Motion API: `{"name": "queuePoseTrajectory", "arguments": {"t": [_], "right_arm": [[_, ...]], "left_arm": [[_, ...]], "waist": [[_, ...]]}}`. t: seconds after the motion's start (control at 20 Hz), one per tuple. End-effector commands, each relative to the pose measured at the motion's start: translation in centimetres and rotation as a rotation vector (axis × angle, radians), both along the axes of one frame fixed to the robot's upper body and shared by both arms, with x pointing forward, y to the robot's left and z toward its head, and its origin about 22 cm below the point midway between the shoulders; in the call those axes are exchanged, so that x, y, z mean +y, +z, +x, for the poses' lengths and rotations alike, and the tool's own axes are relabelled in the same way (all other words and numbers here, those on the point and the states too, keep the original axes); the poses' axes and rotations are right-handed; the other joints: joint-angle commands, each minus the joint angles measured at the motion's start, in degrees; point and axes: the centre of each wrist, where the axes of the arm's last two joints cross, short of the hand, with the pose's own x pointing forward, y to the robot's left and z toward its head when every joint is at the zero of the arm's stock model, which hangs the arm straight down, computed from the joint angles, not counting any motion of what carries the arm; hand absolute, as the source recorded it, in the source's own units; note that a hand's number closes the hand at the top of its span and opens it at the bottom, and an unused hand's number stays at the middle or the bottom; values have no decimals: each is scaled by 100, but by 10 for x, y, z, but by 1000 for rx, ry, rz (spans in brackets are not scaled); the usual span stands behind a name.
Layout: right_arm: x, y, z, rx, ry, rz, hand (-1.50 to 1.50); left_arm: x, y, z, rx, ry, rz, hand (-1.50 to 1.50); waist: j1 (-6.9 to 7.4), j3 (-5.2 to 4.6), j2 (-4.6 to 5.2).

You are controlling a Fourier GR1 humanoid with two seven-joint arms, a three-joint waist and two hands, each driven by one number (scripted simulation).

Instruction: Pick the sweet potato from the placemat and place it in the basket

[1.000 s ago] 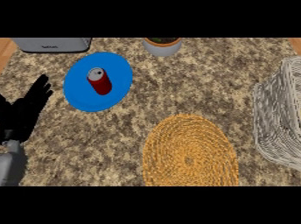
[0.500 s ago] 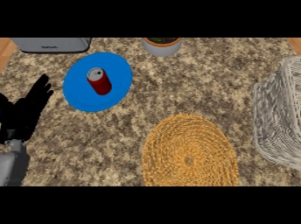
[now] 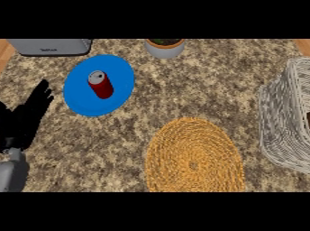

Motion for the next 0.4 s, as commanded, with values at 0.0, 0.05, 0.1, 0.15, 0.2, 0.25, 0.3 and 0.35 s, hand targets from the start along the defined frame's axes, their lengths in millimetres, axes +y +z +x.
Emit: {"name": "queuePoseTrajectory", "arguments": {"t": [0.0, 0.05, 0.1, 0.15, 0.2, 0.25, 0.3, 0.35], "right_arm": [[-50, 6, -44, -15, 42, 45, -150], [-58, 12, -66, 21, 61, 16, -150], [-69, -1, -80, 57, 75, 8, -150], [-80, -11, -88, 62, 92, 17, -150], [-90, -2, -97, 63, 113, 22, -150], [-100, 7, -96, 65, 123, 22, -150], [-103, -4, -111, 83, 140, 9, -150], [-112, -13, -110, 106, 143, 18, -150]], "left_arm": [[19, 18, 7, 8, 4, 4, 0], [8, 1, 11, -9, 34, 1, 0], [1, 3, -2, -2, 1, 6, 0], [14, -1, -1, 10, -1, 6, 0], [15, -2, -2, 6, 19, 3, 0], [15, 2, 5, 15, -6, 1, 0], [-4, 11, 6, -15, -1, 5, 0], [9, 6, 5, 16, 15, -4, 0]], "waist": [[-13, 3, 8], [-117, 1, 11], [-48, 9, -3], [-50, 11, 16], [-39, 10, 12], [-6, 7, 22], [-2, 12, 11], [35, 16, 28]]}}
